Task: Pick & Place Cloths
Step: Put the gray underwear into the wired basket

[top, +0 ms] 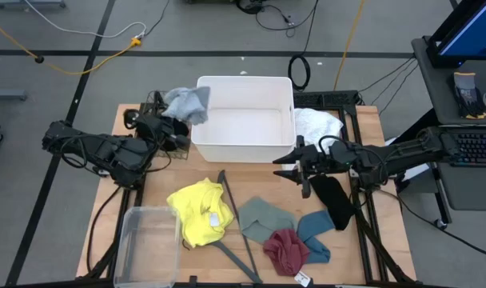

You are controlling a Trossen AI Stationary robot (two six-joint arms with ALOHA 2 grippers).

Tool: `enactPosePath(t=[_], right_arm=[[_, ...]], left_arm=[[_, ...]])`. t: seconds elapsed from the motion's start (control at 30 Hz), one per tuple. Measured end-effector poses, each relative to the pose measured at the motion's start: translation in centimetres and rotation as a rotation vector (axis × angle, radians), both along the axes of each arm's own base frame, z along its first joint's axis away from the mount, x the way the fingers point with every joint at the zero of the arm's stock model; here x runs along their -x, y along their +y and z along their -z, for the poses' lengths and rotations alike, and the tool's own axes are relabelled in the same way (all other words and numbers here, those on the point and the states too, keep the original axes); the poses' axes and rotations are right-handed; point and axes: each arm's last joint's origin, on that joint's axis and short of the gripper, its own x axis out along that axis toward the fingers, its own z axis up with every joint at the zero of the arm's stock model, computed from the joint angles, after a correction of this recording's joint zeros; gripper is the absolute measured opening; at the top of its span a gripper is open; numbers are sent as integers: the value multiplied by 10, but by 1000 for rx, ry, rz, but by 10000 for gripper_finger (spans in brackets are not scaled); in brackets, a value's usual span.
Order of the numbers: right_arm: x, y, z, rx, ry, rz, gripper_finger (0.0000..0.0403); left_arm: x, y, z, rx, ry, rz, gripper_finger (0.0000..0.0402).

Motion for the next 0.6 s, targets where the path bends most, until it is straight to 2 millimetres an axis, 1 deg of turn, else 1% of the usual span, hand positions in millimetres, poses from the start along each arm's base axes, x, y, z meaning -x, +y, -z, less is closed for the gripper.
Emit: enactPosePath(t=[0.07,0.2,0.37,0.4,0.47,0.6], right_arm=[[5,-1,-3,9,-2,0,125],[16,-2,-8,25,-9,-11,80],[25,-1,-14,20,-35,-97,14],[26,-1,-15,19,-40,-120,7],[28,0,-16,14,-49,-154,6],[31,0,-18,3,-56,-158,5]], left_arm=[[3,1,-1,-12,6,-47,0],[12,7,-6,-16,15,-69,0],[23,20,-13,-18,21,-120,0],[26,23,-14,-18,21,-132,0],[31,28,-16,-20,26,-155,0],[40,38,-18,-25,46,-201,0]])
